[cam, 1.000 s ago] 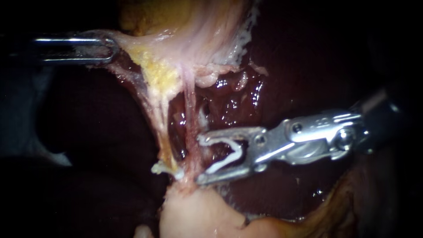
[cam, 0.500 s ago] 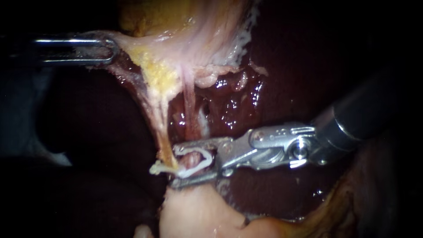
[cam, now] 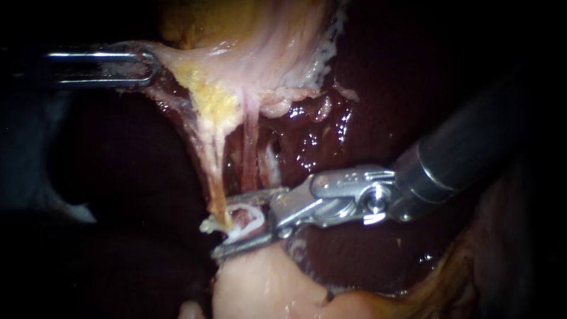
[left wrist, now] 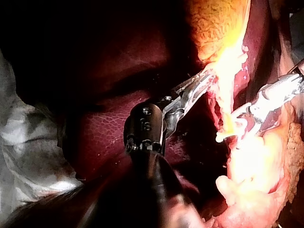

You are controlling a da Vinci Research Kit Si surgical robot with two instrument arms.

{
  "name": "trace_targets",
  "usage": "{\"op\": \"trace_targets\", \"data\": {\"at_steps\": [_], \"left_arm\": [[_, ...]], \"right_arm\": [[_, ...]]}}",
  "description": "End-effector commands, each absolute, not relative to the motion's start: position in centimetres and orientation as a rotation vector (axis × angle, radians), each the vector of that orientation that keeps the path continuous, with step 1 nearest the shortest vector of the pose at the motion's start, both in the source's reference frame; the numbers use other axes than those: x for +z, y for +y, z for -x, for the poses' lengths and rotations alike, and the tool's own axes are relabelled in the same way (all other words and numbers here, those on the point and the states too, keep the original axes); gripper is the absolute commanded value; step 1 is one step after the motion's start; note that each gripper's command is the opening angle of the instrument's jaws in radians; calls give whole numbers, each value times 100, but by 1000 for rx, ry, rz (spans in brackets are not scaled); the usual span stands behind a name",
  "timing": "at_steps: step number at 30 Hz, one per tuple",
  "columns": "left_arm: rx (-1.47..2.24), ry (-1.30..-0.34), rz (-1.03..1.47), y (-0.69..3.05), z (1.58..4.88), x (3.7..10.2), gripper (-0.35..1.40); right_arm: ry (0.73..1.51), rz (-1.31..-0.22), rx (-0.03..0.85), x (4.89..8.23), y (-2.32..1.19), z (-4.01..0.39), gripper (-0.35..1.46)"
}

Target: Clipping second clip left tube

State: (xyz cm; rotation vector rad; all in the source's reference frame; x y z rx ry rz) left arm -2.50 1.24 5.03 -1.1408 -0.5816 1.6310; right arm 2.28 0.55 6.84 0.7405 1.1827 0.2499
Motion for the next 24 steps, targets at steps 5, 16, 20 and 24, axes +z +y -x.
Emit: {"op": "trace_targets", "data": {"at_steps": [5,16,20,24], "left_arm": [[1631,-581,1141,124,251,503,-35],[1630,-576,1140,123,253,504,-35],[1630,-575,1140,123,254,504,-35],[1630,-574,1140,123,254,505,-35]], "right_arm": [[1191,-762,237,679,51,-243,48],[1212,-775,249,676,46,-260,48],[1214,-783,259,675,46,-260,48],[1207,-816,287,673,45,-257,48]]}}
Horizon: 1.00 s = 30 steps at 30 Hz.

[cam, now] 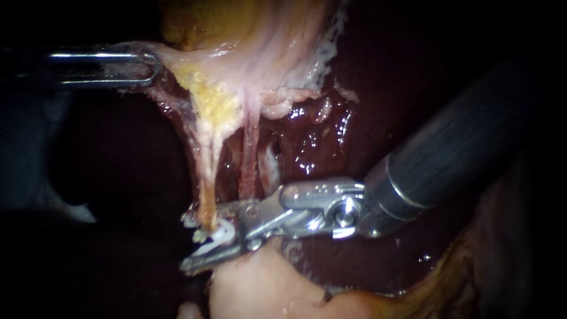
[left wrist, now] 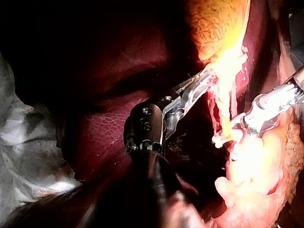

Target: Clipping second clip left tube

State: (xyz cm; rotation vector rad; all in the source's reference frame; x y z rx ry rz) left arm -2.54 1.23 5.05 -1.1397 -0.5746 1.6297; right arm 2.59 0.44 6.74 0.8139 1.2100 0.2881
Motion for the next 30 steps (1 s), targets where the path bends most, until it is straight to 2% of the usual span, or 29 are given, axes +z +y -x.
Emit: {"op": "trace_targets", "data": {"at_steps": [1,10,19,30], "left_arm": [[1630,-574,1140,122,254,505,-35],[1630,-574,1140,122,254,505,-35],[1630,-574,1140,122,254,505,-35],[1631,-575,1141,122,256,507,-35]], "right_arm": [[1205,-822,291,672,46,-255,48],[1135,-825,299,658,57,-236,48],[1131,-830,307,655,65,-223,48],[1088,-842,316,656,62,-226,48]]}}
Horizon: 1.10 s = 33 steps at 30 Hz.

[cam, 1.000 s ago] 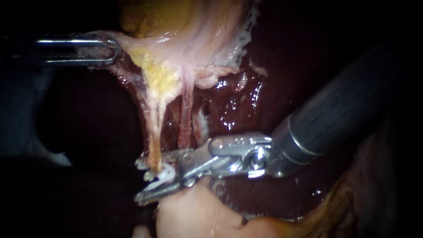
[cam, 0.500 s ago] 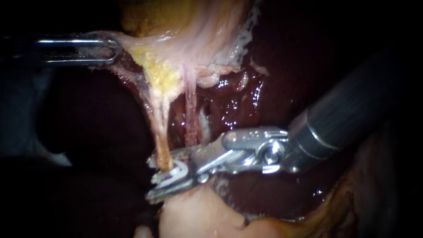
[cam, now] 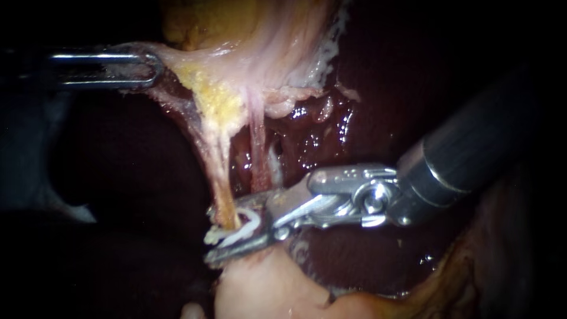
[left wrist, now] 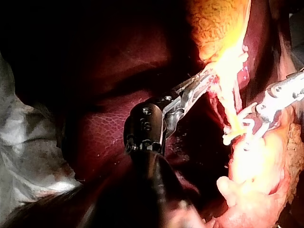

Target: Clipping second clip left tube

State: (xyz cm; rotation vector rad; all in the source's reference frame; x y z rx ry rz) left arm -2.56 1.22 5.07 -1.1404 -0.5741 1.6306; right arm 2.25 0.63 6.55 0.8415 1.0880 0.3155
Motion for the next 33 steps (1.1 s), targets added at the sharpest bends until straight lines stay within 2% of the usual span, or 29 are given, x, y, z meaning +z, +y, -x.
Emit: {"op": "trace_targets", "data": {"at_steps": [1,22,33], "left_arm": [[1631,-575,1141,121,256,507,-35],[1631,-574,1141,122,257,508,-35],[1631,-575,1141,122,257,508,-35]], "right_arm": [[1088,-841,316,657,61,-228,48],[1160,-851,344,660,57,-252,49],[1237,-945,282,623,34,-258,46]]}}
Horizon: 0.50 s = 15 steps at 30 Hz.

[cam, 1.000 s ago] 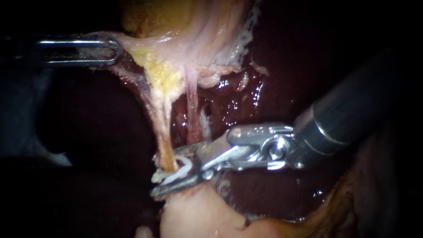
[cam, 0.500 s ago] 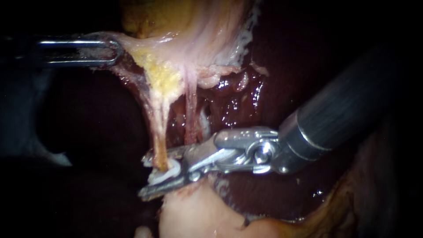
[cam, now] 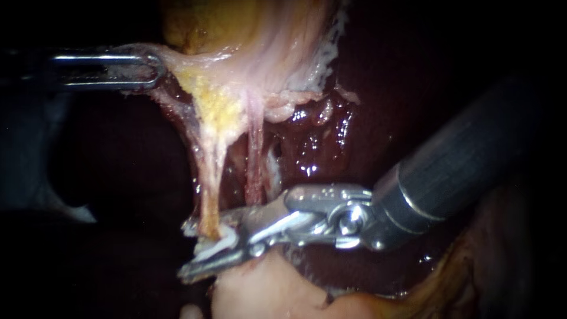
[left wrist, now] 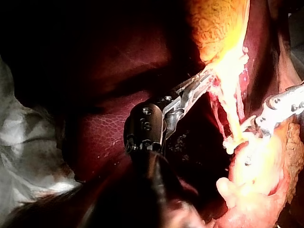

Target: Clipping second clip left tube

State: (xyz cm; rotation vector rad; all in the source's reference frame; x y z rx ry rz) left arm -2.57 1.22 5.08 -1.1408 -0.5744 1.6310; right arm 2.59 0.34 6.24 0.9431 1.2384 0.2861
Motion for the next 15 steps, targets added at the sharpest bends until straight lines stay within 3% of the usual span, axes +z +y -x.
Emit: {"op": "trace_targets", "data": {"at_steps": [1,7,15], "left_arm": [[1631,-575,1141,122,257,508,-35],[1631,-575,1141,122,257,508,-35],[1631,-575,1141,123,257,508,-35]], "right_arm": [[1245,-956,279,620,31,-260,46],[1255,-962,271,614,26,-265,44],[1255,-949,290,619,27,-265,22]]}}
